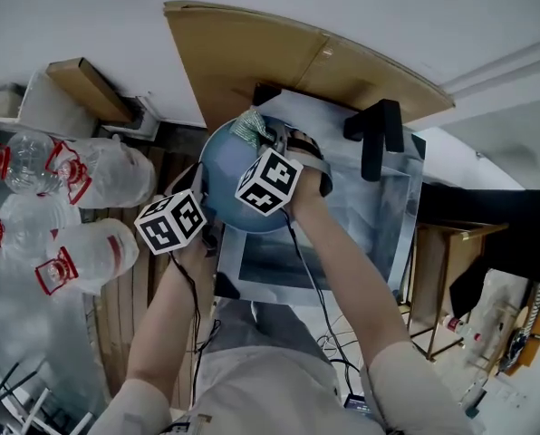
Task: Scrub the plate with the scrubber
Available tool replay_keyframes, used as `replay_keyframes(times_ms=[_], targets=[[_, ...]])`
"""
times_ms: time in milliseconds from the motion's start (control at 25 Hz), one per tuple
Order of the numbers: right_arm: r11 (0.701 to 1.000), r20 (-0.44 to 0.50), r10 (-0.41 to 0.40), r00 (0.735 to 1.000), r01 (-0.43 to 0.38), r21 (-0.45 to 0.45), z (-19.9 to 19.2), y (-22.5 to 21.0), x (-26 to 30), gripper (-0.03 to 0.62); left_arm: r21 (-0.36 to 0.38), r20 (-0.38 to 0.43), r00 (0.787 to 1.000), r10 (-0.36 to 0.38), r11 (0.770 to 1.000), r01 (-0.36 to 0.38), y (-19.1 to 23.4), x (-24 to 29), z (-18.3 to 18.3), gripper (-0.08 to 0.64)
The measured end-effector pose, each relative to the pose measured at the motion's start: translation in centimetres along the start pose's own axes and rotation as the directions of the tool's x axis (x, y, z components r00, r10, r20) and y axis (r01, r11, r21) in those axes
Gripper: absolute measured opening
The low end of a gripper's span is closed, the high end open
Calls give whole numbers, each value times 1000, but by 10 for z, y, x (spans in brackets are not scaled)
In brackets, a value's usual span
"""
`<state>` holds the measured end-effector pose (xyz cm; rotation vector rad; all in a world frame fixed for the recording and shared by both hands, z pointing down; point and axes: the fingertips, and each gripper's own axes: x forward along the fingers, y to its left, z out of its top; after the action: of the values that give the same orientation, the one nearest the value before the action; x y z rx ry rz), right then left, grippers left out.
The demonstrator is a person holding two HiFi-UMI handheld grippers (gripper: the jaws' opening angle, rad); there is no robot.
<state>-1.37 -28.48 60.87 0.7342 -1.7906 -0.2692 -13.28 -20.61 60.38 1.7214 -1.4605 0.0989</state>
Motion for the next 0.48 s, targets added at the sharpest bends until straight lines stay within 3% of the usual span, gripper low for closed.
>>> replay_keyframes(times_ms=[200, 360, 480], targets=[[996, -110, 33, 993, -23, 89, -49, -14, -14, 92, -68, 12, 1000, -9, 998, 10, 2, 5, 8, 34], [995, -140, 65, 988, -53, 85, -70, -4, -33, 94, -40, 29, 1000, 9, 999, -7, 1, 11, 13, 34], [984, -138, 145, 980, -128, 127, -76, 22, -50, 94, -44, 45, 999, 20, 999, -18, -2, 13, 14, 36]])
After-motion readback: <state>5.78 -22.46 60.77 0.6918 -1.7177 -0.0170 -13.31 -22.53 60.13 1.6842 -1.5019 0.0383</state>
